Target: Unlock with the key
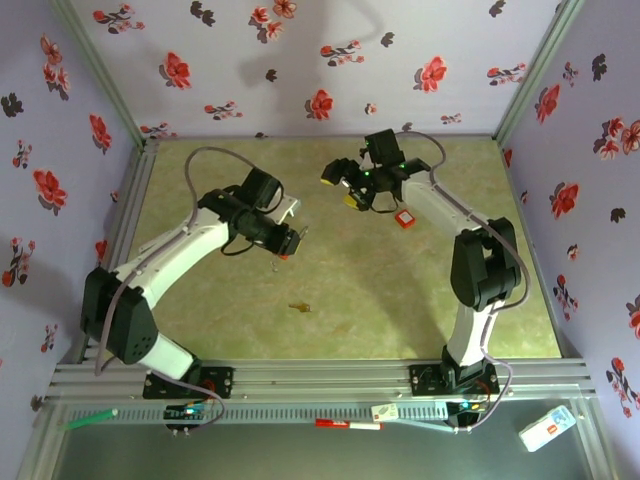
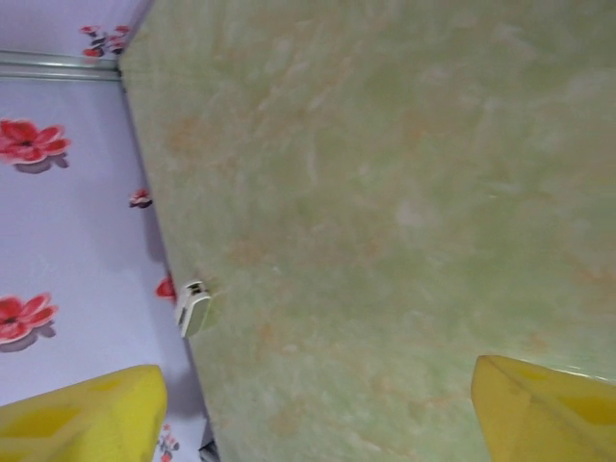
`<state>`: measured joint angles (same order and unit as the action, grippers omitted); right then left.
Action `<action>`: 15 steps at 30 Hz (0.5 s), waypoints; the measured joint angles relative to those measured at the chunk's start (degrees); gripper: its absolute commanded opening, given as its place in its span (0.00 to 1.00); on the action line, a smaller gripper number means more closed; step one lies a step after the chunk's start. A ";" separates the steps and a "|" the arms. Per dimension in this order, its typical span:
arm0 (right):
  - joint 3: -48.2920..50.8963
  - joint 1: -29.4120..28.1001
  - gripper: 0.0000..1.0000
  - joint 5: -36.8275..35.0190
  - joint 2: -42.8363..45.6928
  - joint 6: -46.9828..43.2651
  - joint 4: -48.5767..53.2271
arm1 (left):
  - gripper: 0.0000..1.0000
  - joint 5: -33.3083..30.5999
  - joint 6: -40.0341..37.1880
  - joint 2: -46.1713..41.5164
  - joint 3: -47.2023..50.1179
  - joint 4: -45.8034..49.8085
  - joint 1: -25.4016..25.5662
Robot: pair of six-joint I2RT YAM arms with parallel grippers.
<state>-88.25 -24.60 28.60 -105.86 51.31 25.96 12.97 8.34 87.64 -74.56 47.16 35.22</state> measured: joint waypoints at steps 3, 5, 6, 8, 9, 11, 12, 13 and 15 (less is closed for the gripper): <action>1.20 0.13 0.87 -1.68 1.62 -1.81 1.38 | 0.00 -0.79 0.55 2.43 1.25 0.02 -0.24; 1.31 0.13 0.87 -2.60 2.45 -3.06 2.38 | 0.00 -1.51 1.01 4.48 1.92 0.09 -0.46; 1.31 0.13 0.87 -3.08 2.73 -3.63 2.80 | 0.00 -1.86 1.25 5.33 2.05 0.04 -0.57; 1.31 0.13 0.87 -4.00 3.19 -5.01 3.93 | 0.00 -2.56 1.92 7.32 2.23 0.00 -0.85; 1.33 0.13 0.87 -4.44 3.32 -5.53 4.42 | 0.00 -2.73 2.29 8.22 2.32 0.00 -1.05; 1.73 0.22 0.88 -5.01 3.52 -6.43 5.27 | 0.00 -2.97 2.99 9.70 2.49 -0.17 -1.42; 2.03 0.24 0.88 -5.42 3.65 -6.86 5.75 | 0.00 -2.99 3.41 10.34 2.67 -0.37 -1.66; 2.25 0.26 0.88 -5.75 3.72 -7.32 6.34 | 0.00 -2.93 3.69 10.91 2.86 -0.57 -1.90; 2.71 0.26 0.88 -6.38 3.82 -7.98 7.23 | 0.00 -2.93 4.52 11.96 3.74 -1.29 -2.54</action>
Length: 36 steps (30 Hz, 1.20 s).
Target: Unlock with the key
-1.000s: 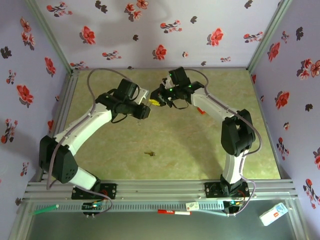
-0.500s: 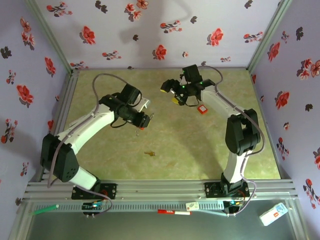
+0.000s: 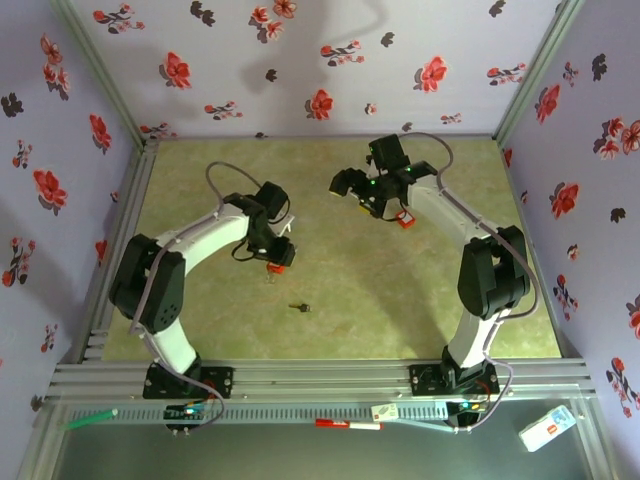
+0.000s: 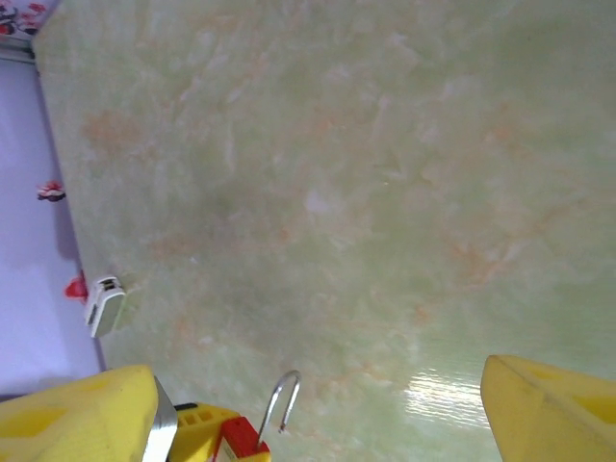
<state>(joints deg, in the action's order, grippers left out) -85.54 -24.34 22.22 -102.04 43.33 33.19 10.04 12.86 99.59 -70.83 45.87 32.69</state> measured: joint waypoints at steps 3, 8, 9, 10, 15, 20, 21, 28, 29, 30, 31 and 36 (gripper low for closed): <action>0.26 0.09 0.88 -0.72 0.15 -0.92 0.92 | 0.00 0.00 0.94 1.27 1.49 -0.63 -1.05; 0.39 0.09 0.88 -1.33 1.05 -1.64 1.81 | 0.00 -0.22 2.34 2.69 2.38 -1.79 -2.58; 0.37 0.09 0.88 -1.42 1.22 -1.84 1.88 | 0.00 -0.44 2.73 2.73 2.58 -2.16 -2.89; 0.39 0.09 0.88 -1.51 1.33 -1.88 1.90 | 0.00 -0.70 3.13 2.82 2.80 -2.36 -3.13; 0.46 0.09 0.88 -1.99 1.62 -2.51 2.58 | 0.00 -2.60 4.92 3.52 4.66 -2.78 -4.52; 0.55 0.09 0.88 -2.38 1.64 -2.91 2.78 | 0.00 -5.55 7.08 3.58 5.14 -2.89 -5.03; 0.55 0.09 0.88 -2.40 1.64 -3.02 2.80 | 0.00 -6.10 7.85 3.58 5.14 -2.97 -5.05; 3.69 0.09 0.88 -2.60 3.30 -5.84 3.85 | 0.26 -8.79 13.60 3.19 5.77 -4.26 -5.31; 4.57 0.09 0.88 -2.60 3.76 -6.05 4.28 | 0.36 -8.98 14.38 2.86 6.14 -4.59 -5.31; 5.49 0.09 0.88 -2.60 4.24 -6.34 4.66 | 0.42 -9.07 15.32 2.45 6.56 -4.72 -5.31; 6.25 0.09 0.88 -2.60 4.63 -6.40 4.74 | 0.46 -9.09 15.89 2.10 6.88 -4.76 -5.31; 8.87 0.09 0.88 -2.62 5.97 -6.54 5.51 | 0.62 -9.40 19.41 0.20 7.48 -4.85 -5.33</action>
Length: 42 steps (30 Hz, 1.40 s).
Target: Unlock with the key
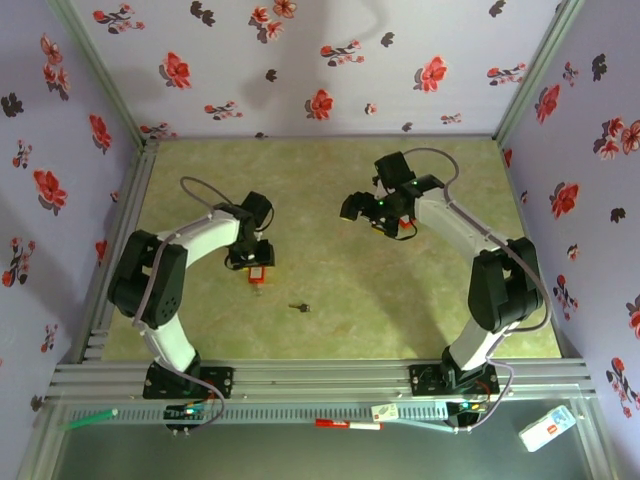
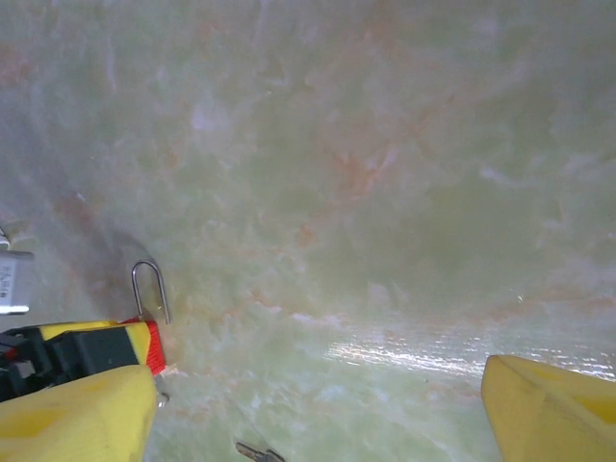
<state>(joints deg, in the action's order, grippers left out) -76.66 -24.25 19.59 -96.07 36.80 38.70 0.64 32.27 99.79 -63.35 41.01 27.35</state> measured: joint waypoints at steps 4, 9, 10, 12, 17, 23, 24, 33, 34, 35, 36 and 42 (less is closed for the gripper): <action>0.50 0.00 0.88 -0.17 0.68 0.22 0.07 | 0.64 0.28 2.01 -3.39 0.07 -0.15 0.00; 1.60 -0.61 0.88 -1.55 2.54 1.14 0.66 | 0.65 1.97 4.31 -8.92 0.04 0.35 0.00; 1.77 -0.90 0.88 -2.16 3.15 1.27 1.03 | 0.65 2.86 4.98 -10.05 0.04 0.48 0.00; 2.10 -1.66 0.88 -3.45 4.52 1.38 2.10 | 0.65 4.61 6.25 -11.80 0.04 0.94 0.02; 5.86 -2.84 0.89 -5.60 11.87 2.40 3.87 | 0.64 8.37 10.82 -15.26 0.04 2.32 1.01; 10.40 -2.86 0.88 -5.86 19.37 2.16 5.53 | 0.63 8.76 20.09 -21.49 2.64 2.67 8.79; 10.80 -2.86 0.88 -5.66 19.76 2.03 6.08 | 0.63 8.39 22.29 -22.10 3.13 2.75 10.86; 16.44 -3.19 0.88 -3.91 30.16 -0.24 7.87 | 0.53 4.13 36.06 -18.21 3.30 3.26 26.47; 16.92 -3.26 0.88 -3.56 30.99 -0.31 7.91 | 0.51 3.78 36.57 -16.33 2.40 3.85 27.47; 17.49 -3.30 0.88 -3.26 31.78 -0.44 7.93 | 0.48 3.37 37.03 -14.25 1.36 4.26 28.37; 17.97 -3.39 0.88 -3.06 32.39 -0.46 7.93 | 0.47 2.95 37.55 -12.00 0.28 4.44 29.27; 21.35 -3.52 0.88 -2.89 37.48 -0.46 8.66 | 0.41 2.01 38.14 -3.23 -3.28 5.57 31.69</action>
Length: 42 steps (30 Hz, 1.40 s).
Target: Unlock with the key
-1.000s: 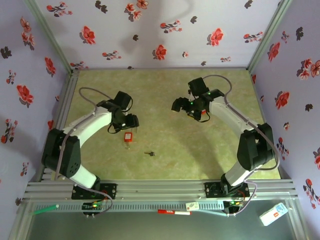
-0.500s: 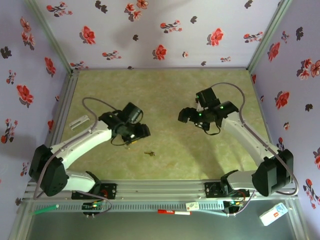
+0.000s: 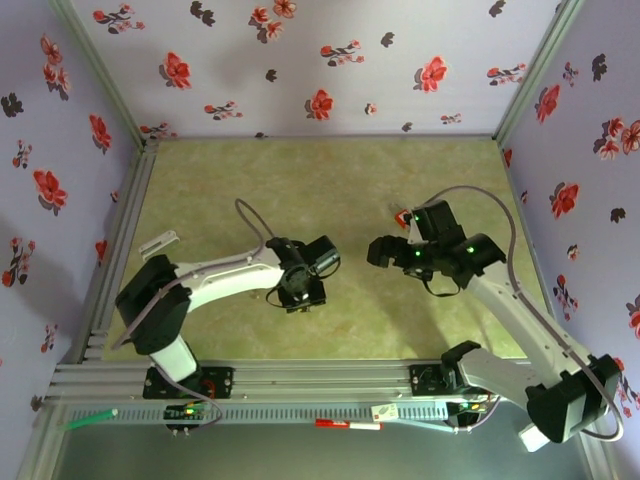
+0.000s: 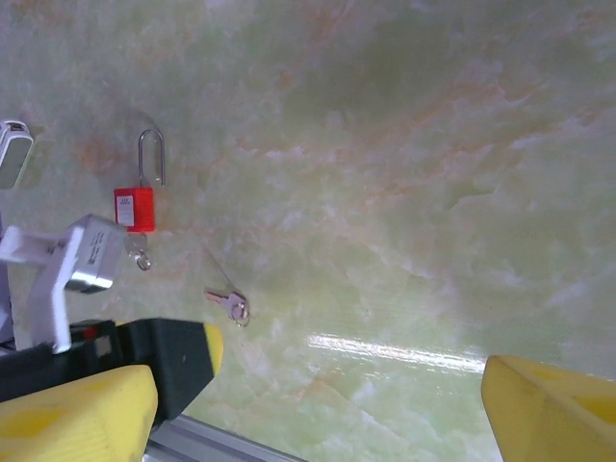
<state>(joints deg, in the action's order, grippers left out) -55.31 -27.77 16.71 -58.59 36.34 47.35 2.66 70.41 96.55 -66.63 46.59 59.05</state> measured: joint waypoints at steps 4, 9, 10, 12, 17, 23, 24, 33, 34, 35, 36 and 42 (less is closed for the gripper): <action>1.99 0.00 0.88 0.00 3.34 0.07 0.61 | 0.39 -0.44 -0.04 3.72 -1.84 0.42 -0.02; 4.59 0.00 0.88 0.04 5.53 0.15 0.76 | 0.36 -0.74 -0.20 6.99 -3.02 0.72 -0.07; 4.90 0.00 0.88 0.09 5.51 0.20 0.76 | 0.35 -0.76 -0.26 7.58 -3.37 0.76 -0.07; 5.40 0.00 0.88 0.22 5.51 0.22 0.76 | 0.33 -0.76 -0.28 8.57 -3.89 0.72 -0.24; 5.60 0.00 0.88 0.26 5.22 0.22 0.70 | 0.27 -0.74 -0.57 10.23 -4.11 0.68 -0.66; 5.79 0.00 0.88 0.57 4.22 0.22 0.33 | 0.18 -0.74 -1.51 10.45 -4.11 0.85 -1.60; 5.84 0.00 0.88 0.70 3.98 0.22 0.31 | 0.17 -0.74 -1.62 10.45 -4.11 0.90 -1.73; 5.92 0.00 0.88 1.31 2.84 0.22 -1.01 | 0.11 -0.50 -2.32 10.45 -2.84 0.87 -1.97; 5.92 0.00 0.88 1.31 2.73 0.22 -1.20 | 0.09 -0.50 -2.47 10.45 -2.84 0.81 -1.95; 5.92 0.00 0.88 1.33 2.62 0.22 -1.38 | 0.06 -0.48 -2.71 10.45 -2.84 0.83 -1.97; 5.92 0.00 0.88 1.33 2.54 0.24 -1.62 | 0.03 -0.42 -3.06 10.45 -2.84 0.83 -1.97; 5.92 0.00 0.88 1.55 1.79 0.31 -2.78 | 0.00 -0.31 -3.74 9.73 -2.58 0.68 -1.95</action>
<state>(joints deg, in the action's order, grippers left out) -49.39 -27.77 18.26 -56.80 36.64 44.58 2.35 66.67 106.28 -69.21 47.27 57.10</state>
